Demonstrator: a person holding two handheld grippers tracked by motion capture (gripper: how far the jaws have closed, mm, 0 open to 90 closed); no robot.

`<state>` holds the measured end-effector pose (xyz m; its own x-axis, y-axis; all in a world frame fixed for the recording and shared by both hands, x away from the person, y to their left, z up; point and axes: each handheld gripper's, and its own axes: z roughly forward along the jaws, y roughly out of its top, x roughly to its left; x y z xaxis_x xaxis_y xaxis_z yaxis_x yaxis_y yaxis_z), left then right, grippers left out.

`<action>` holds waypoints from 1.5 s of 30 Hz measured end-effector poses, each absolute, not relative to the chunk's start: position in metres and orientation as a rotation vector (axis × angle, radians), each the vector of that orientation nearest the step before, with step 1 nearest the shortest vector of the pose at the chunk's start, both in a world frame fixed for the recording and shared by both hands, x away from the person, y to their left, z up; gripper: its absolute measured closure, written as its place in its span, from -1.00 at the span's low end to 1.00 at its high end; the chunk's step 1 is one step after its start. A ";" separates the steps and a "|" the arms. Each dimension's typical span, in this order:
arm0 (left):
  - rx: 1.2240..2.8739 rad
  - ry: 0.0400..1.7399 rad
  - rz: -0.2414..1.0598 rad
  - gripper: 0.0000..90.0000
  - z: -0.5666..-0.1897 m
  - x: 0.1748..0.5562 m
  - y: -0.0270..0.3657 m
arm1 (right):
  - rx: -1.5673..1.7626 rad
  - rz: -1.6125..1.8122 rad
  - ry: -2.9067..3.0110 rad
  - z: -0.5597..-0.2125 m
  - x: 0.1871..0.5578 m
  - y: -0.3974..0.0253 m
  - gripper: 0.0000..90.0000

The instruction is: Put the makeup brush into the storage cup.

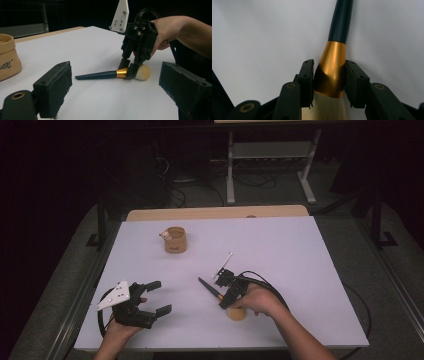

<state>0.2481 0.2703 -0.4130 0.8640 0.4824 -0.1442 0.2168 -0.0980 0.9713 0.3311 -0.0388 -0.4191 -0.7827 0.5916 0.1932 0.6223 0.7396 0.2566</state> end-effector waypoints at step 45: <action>1.694 0.546 0.243 -0.76 -0.413 0.249 0.270 | -0.805 -0.582 -3.047 -0.404 0.321 -0.043 0.40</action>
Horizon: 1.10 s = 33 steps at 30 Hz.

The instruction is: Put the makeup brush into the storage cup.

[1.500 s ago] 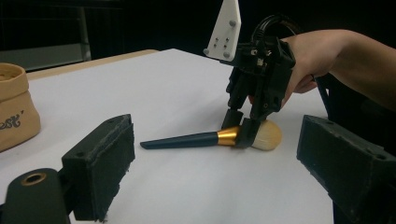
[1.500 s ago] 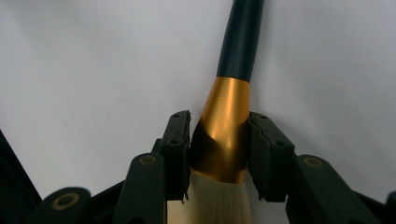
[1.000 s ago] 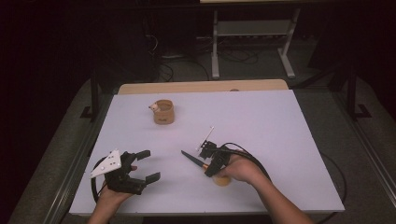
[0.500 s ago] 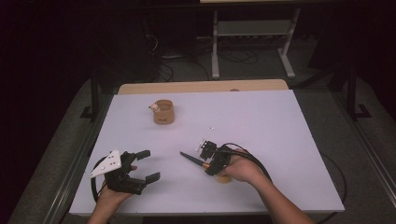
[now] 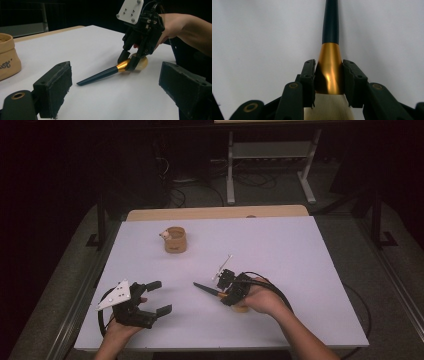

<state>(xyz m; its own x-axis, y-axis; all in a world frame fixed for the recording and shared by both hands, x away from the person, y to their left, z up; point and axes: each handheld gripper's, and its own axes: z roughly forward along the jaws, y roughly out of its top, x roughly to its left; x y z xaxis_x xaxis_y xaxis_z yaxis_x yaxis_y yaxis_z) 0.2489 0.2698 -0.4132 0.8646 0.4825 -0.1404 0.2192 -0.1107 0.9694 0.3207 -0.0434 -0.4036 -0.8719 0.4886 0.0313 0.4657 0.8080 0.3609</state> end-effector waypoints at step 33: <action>1.898 0.421 0.175 -0.76 -0.383 0.275 0.251 | 0.538 0.723 2.948 -0.358 0.314 -0.080 0.41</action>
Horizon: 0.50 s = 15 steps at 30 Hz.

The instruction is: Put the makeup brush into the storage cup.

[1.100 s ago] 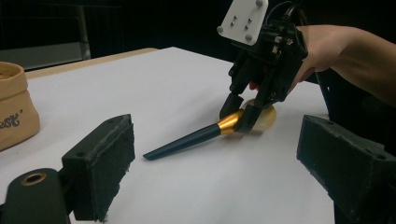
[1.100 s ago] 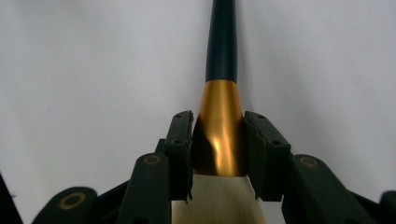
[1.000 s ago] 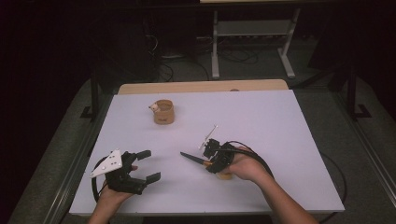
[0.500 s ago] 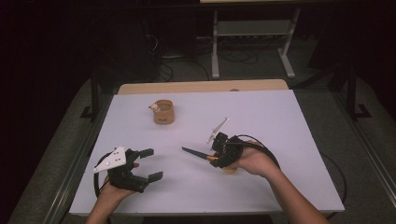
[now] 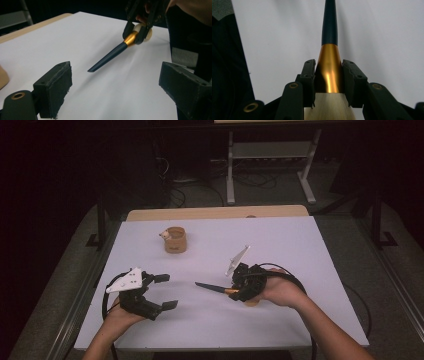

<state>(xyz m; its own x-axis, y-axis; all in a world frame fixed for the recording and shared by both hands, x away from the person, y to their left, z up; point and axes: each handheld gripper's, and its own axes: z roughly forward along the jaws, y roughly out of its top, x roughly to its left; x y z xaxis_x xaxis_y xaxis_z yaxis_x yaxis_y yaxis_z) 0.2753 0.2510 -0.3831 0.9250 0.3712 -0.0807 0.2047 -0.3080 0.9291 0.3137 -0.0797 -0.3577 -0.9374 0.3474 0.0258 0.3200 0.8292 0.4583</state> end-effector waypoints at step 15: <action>2.032 0.285 0.075 -0.70 -0.372 0.295 0.224 | 0.396 0.751 3.012 -0.341 0.309 -0.087 0.41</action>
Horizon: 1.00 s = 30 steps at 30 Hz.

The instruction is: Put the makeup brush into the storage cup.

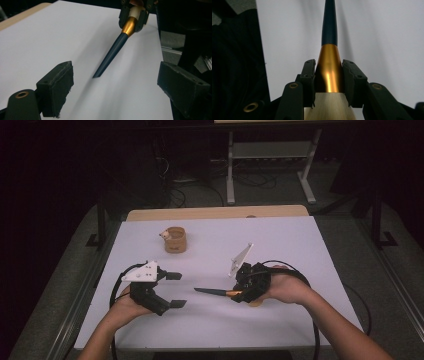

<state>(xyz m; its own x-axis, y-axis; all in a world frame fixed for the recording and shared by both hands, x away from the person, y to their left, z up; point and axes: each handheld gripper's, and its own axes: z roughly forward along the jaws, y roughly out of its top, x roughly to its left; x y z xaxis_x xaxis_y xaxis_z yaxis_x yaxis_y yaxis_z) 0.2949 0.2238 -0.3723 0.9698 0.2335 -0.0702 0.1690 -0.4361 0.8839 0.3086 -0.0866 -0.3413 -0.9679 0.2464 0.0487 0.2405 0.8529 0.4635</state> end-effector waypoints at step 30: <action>2.311 0.015 -0.038 -0.11 -0.358 0.314 0.148 | 0.300 0.776 3.065 -0.336 0.311 -0.083 0.41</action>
<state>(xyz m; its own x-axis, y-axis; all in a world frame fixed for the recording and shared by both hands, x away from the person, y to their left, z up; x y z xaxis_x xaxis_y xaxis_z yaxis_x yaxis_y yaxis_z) 0.3143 0.1482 -0.3580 0.9995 -0.0010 -0.0326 0.0234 -0.6749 0.7375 0.3110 -0.0830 -0.3363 -0.9815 0.1741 0.0797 0.1910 0.8629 0.4679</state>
